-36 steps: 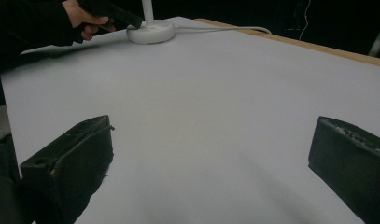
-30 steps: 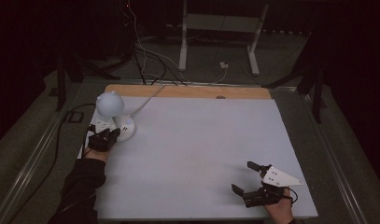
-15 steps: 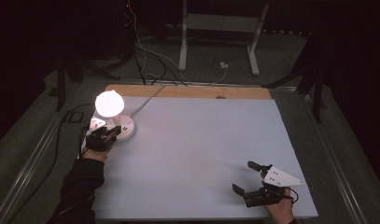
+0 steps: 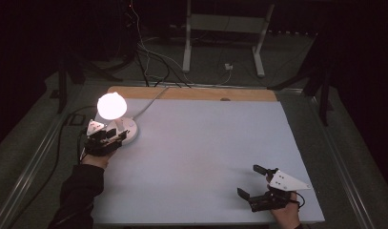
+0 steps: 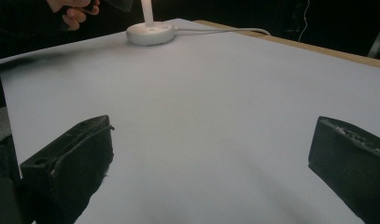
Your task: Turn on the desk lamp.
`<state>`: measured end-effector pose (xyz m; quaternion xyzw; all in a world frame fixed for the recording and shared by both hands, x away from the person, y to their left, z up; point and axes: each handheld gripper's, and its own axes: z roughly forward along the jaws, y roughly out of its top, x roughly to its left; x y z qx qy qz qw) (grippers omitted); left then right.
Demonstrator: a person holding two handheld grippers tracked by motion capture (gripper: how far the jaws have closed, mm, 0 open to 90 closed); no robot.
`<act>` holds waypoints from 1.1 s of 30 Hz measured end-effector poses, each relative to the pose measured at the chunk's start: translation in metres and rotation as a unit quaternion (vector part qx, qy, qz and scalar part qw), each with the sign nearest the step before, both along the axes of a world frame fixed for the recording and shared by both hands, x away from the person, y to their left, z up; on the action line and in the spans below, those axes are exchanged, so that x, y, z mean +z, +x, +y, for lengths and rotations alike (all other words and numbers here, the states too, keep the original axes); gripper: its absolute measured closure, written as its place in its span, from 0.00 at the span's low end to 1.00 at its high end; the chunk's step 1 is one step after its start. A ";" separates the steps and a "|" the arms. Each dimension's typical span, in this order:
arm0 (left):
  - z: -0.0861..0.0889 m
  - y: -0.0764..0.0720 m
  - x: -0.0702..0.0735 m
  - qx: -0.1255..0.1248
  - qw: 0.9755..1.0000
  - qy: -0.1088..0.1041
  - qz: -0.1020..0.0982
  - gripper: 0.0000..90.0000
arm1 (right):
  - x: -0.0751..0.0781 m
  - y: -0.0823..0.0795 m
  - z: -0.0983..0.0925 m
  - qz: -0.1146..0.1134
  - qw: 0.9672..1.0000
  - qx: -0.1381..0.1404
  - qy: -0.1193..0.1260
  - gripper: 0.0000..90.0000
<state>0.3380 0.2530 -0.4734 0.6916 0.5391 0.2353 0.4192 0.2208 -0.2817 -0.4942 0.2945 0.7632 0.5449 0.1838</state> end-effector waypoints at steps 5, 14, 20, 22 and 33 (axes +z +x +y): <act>-0.002 -0.003 0.002 0.006 1.000 -0.003 0.011 0.27 | 0.000 0.000 0.000 0.000 1.000 0.000 0.001 0.00; -0.005 -0.011 0.004 0.009 0.999 0.005 0.043 0.01 | 0.000 0.001 0.001 0.000 1.000 0.001 0.001 0.00; -0.005 -0.020 0.006 0.019 0.999 0.008 0.028 0.00 | 0.000 0.001 0.001 0.000 1.000 0.001 0.001 0.00; -0.005 -0.023 0.007 0.022 0.999 0.008 0.025 0.00 | 0.000 0.001 0.001 0.000 1.000 0.001 0.001 0.00; -0.002 -0.045 0.000 0.000 1.000 -0.003 0.022 0.00 | 0.001 0.001 0.002 -0.001 1.000 0.003 0.003 0.00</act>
